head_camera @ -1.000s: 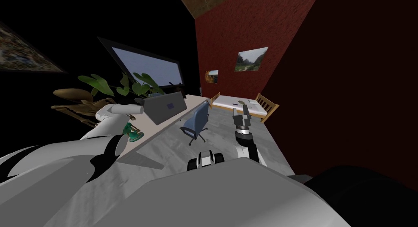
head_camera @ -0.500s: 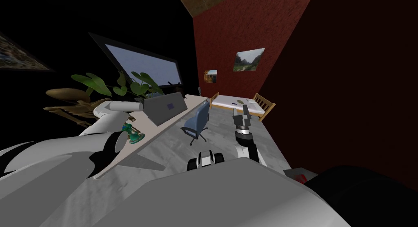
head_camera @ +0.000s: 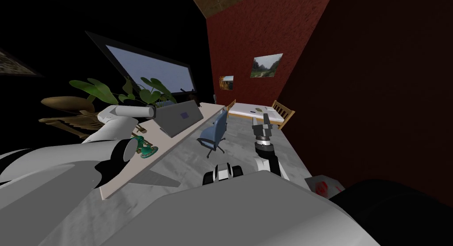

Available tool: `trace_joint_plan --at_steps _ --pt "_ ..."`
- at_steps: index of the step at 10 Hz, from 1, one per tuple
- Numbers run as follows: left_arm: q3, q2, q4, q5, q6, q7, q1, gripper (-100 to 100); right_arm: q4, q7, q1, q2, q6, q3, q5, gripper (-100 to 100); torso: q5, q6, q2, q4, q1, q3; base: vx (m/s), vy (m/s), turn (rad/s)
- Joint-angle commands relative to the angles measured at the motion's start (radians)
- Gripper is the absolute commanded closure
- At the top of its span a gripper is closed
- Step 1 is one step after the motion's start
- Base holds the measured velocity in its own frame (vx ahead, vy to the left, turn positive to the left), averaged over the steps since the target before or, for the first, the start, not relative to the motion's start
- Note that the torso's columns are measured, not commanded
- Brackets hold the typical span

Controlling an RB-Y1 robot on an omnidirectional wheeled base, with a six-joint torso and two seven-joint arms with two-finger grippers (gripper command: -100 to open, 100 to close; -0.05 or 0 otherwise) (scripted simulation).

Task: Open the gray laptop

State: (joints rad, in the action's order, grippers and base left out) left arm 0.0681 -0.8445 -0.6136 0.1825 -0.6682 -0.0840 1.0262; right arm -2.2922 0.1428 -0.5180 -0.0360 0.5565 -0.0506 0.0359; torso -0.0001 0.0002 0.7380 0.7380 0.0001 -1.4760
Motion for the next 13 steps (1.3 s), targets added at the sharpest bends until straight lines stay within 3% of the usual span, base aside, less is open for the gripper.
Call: trace_joint_plan --at_steps 1,2,4,6,7,8,10,13 --pt "-0.001 -0.003 -0.002 0.007 -0.026 -0.001 0.006 100 0.000 0.000 0.000 0.000 0.000 0.000 0.000 0 0.000 -0.001 0.000 0.000 0.000 0.000 -0.002 0.038 -0.006" --pt "-0.003 -0.002 -0.007 0.024 -0.055 -0.015 0.021 -100 0.000 0.000 0.000 0.000 0.000 0.000 0.000 0 0.000 0.000 0.000 0.000 -0.002 0.000 -0.027 0.107 -0.068" --pt "-0.004 -0.001 -0.010 0.038 -0.075 -0.026 0.034 -100 0.000 0.000 0.000 0.000 0.000 0.000 0.000 0 0.002 -0.001 0.002 0.000 0.007 0.001 -0.046 0.214 -0.059" --pt "-0.004 -0.001 -0.001 0.034 -0.064 -0.025 0.034 -100 0.000 0.000 0.000 0.000 0.000 0.000 0.000 0 0.000 0.000 -0.001 0.000 -0.004 0.000 -0.014 0.063 -0.003" --pt "-0.004 -0.001 -0.001 0.033 -0.064 -0.025 0.033 100 0.000 0.000 0.000 0.000 0.000 0.000 0.000 0 -0.003 0.000 -0.002 -0.001 -0.008 -0.001 -0.004 0.013 0.003" --pt "0.003 -0.002 0.011 0.054 -0.112 -0.026 0.045 100 0.000 0.000 0.000 0.000 0.000 0.000 0.000 0 -0.002 0.000 -0.002 0.000 -0.006 -0.001 0.018 0.078 -0.035" --pt "0.006 -0.002 0.017 0.064 -0.136 -0.026 0.050 100 0.000 0.000 0.000 0.000 0.000 0.000 0.000 0 0.002 -0.001 -0.002 -0.001 0.004 -0.001 0.044 0.104 -0.026" --pt "0.016 -0.003 0.034 0.095 -0.207 -0.028 0.068 100 0.000 0.000 0.000 0.000 0.000 0.000 0.000 0 0.000 0.000 0.000 0.000 0.000 0.000 0.047 0.111 -0.029"
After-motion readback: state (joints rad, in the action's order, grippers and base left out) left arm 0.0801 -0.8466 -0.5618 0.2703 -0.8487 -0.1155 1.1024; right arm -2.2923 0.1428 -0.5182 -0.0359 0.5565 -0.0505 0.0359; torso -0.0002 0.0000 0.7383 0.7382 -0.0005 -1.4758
